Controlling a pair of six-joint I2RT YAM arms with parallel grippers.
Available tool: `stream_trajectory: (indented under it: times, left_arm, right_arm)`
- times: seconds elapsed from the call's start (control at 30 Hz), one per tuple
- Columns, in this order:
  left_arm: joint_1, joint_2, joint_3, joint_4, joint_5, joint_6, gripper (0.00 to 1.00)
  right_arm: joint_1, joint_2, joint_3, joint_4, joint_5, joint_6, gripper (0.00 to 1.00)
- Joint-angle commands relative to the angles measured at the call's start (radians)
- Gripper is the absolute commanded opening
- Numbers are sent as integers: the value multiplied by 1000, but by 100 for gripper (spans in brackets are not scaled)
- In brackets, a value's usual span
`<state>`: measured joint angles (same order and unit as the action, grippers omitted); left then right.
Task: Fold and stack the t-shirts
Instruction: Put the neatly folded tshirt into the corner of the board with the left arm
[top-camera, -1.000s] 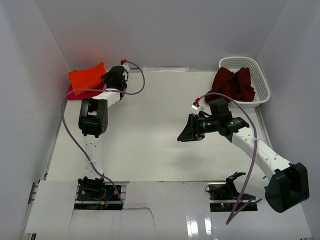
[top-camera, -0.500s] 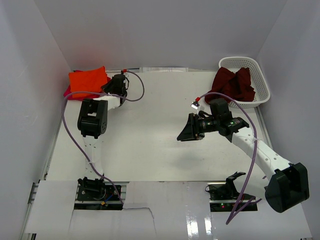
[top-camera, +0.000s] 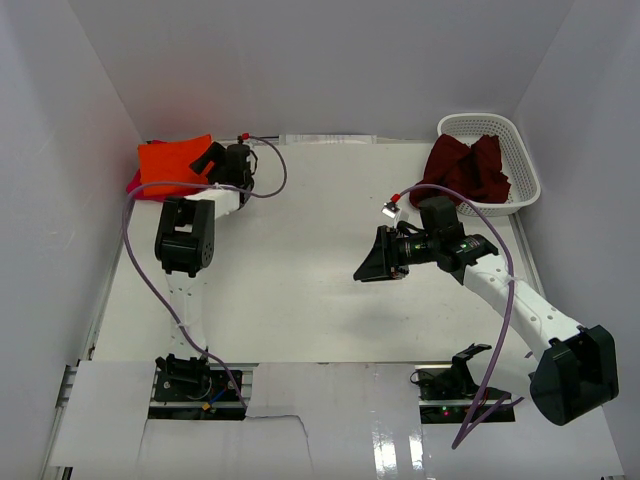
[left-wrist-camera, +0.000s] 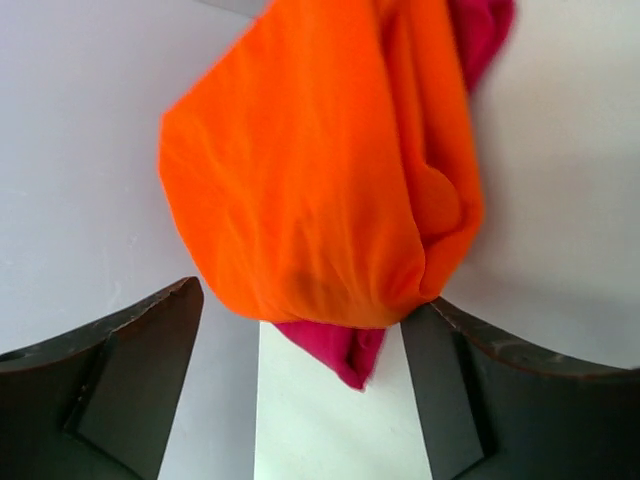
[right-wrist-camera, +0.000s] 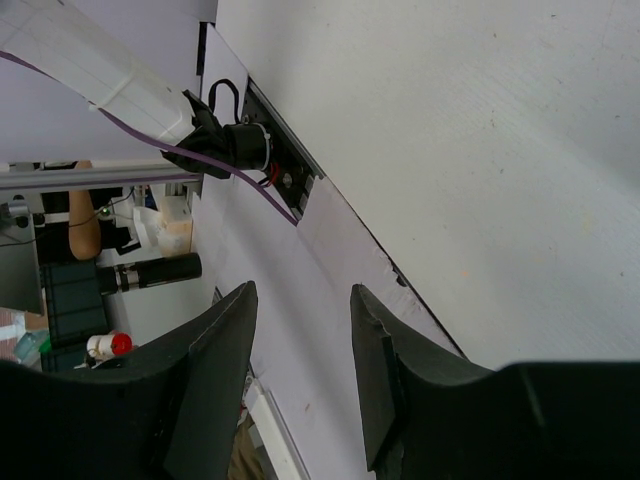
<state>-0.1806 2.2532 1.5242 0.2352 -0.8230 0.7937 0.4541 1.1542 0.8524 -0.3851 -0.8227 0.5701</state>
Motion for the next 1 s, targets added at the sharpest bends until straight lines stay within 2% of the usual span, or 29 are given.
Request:
stream_trajectory:
  times: [0.0, 0.07, 0.2, 0.23, 0.27, 0.33, 0.37, 0.43, 0.5, 0.6, 0.63, 0.77, 0.8, 0.87, 0.97]
  left_arm:
    - [-2, -44, 118, 19, -45, -40, 91]
    - [-3, -38, 178, 18, -74, -68, 98]
    - [-3, -26, 319, -43, -162, -143, 98]
    - [-5, -26, 376, -168, -153, -189, 98]
    - [-5, -27, 405, -247, -128, -300, 98]
    - [-3, -38, 463, -473, -4, -408, 98]
    - [-5, -37, 487, -543, 37, -501, 98]
    - [-3, -21, 528, -710, 167, -557, 98]
    - [3, -6, 576, -824, 205, -651, 98]
    - [56, 34, 629, -919, 298, -788, 98]
    - [81, 46, 645, -939, 403, -842, 98]
    - [196, 117, 732, -1019, 594, -1016, 96]
    - [237, 115, 729, -1021, 590, -1039, 95]
    - [250, 109, 719, -1019, 562, -1067, 88]
    - [257, 95, 706, -1025, 564, -1082, 85]
  right_arm:
    - [6, 2, -13, 37, -24, 5, 49]
    - [6, 6, -13, 40, -23, 7, 49]
    - [8, 7, -13, 41, -23, 7, 49]
    - [8, 6, -13, 41, -24, 5, 49]
    - [8, 6, -13, 43, -24, 7, 49]
    - [8, 10, -18, 49, -29, 7, 49]
    - [8, 12, -18, 51, -29, 8, 49]
    - [8, 12, -13, 51, -30, 7, 49]
    - [9, 13, -13, 51, -30, 7, 49]
    - [9, 10, -16, 51, -30, 7, 49]
    - [9, 7, -16, 49, -30, 7, 49]
    - [9, -2, -21, 43, -26, 4, 49]
    - [9, -4, -23, 43, -26, 4, 49]
    - [9, -2, -23, 43, -26, 2, 49]
    - [9, 2, -19, 46, -29, 2, 49]
